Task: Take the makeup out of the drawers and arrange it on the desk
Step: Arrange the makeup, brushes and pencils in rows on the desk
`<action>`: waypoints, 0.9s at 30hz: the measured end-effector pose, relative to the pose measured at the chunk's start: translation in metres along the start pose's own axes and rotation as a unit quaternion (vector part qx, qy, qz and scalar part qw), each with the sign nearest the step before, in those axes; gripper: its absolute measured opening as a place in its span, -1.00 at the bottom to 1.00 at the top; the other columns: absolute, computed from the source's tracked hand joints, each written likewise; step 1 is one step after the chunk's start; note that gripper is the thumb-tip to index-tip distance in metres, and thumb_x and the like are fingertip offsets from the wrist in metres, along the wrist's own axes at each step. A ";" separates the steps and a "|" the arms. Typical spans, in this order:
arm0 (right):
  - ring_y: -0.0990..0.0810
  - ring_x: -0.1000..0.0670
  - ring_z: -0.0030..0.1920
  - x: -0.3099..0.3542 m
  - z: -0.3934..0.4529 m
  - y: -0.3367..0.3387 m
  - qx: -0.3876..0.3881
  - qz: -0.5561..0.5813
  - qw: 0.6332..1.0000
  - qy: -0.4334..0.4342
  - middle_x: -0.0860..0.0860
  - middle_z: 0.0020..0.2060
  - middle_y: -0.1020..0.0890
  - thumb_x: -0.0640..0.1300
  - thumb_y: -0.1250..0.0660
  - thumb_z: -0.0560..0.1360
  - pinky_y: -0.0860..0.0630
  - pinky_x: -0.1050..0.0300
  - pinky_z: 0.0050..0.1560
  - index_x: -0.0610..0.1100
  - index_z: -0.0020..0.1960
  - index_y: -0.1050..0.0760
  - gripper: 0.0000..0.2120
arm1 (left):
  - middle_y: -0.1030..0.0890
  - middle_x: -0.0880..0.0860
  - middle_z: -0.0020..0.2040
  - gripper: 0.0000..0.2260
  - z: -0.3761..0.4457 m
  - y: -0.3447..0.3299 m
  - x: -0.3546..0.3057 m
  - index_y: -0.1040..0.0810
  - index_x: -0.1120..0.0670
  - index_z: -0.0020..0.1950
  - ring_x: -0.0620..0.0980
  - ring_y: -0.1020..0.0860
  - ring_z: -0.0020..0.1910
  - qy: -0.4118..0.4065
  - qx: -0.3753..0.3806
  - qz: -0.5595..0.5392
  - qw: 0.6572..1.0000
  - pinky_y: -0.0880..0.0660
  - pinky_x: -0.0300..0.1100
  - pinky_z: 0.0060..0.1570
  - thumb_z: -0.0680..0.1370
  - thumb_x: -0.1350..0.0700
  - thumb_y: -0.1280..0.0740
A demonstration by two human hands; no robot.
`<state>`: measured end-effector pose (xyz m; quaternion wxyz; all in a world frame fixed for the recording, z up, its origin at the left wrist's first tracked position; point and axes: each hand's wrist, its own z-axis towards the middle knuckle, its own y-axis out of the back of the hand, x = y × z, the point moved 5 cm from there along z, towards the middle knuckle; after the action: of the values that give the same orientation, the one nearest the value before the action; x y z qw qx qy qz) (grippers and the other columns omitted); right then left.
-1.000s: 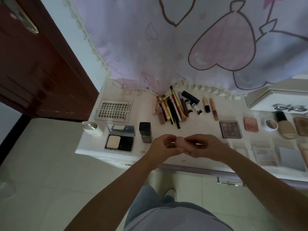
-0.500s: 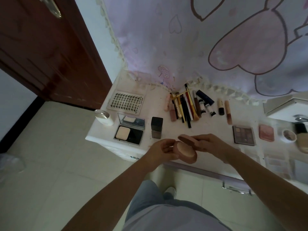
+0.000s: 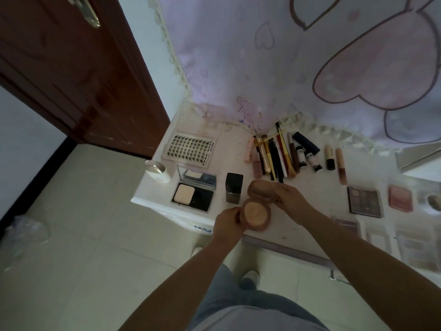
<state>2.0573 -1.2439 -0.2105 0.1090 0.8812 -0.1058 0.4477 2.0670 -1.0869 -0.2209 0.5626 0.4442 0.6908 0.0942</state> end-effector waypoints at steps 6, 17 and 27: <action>-0.45 -0.10 0.20 0.005 0.003 0.003 0.001 -0.063 0.998 0.011 -0.16 0.22 -0.47 -0.08 -0.12 0.58 -0.43 0.07 0.22 -0.16 0.27 -0.41 -0.68 | -0.50 -0.02 -0.37 -0.75 0.004 -0.007 -0.004 -0.42 0.05 -0.37 -0.12 -0.39 -0.36 -0.026 -0.002 0.049 0.998 -0.27 -0.43 -0.37 0.51 0.23 -0.27; -0.58 -0.21 0.08 -0.021 -0.054 0.102 -0.117 -0.456 0.861 0.190 -0.23 0.02 -0.62 -0.35 -0.28 0.40 -0.46 0.06 0.12 -0.27 0.10 -0.52 -0.72 | -0.57 0.28 0.00 -0.77 -0.025 -0.016 0.001 -0.55 0.31 0.05 0.11 -0.46 0.06 -0.112 -0.103 0.090 0.984 -0.38 -0.26 0.04 0.41 0.28 -0.31; -0.15 -0.03 0.45 -0.057 -0.062 0.137 -0.077 -0.636 0.764 0.075 0.01 0.45 -0.20 -0.11 -0.27 0.48 -0.28 0.01 0.32 -0.03 0.43 -0.17 -0.45 | -0.69 0.02 -0.01 -0.71 -0.032 -0.108 -0.052 -0.70 0.09 -0.09 -0.03 -0.66 0.00 -0.430 0.157 0.335 0.824 -0.55 -0.26 0.00 0.24 0.03 -0.50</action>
<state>1.9381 -1.3521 -0.2073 0.4436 0.6984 0.4540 0.3307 1.9826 -1.1763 -0.2414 0.6593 0.7259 0.1930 -0.0337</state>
